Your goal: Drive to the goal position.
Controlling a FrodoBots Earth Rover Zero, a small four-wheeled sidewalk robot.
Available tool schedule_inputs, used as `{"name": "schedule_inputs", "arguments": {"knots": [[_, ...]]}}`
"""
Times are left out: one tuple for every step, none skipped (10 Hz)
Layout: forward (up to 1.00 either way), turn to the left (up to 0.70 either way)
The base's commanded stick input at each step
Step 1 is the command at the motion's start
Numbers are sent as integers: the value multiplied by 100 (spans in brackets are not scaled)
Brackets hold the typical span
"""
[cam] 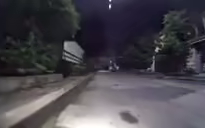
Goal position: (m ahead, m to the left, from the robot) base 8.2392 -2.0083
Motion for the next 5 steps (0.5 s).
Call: {"name": "schedule_inputs", "arguments": {"knots": [[70, 0], [70, -27], [70, -35], [70, -26], [70, 0]]}}
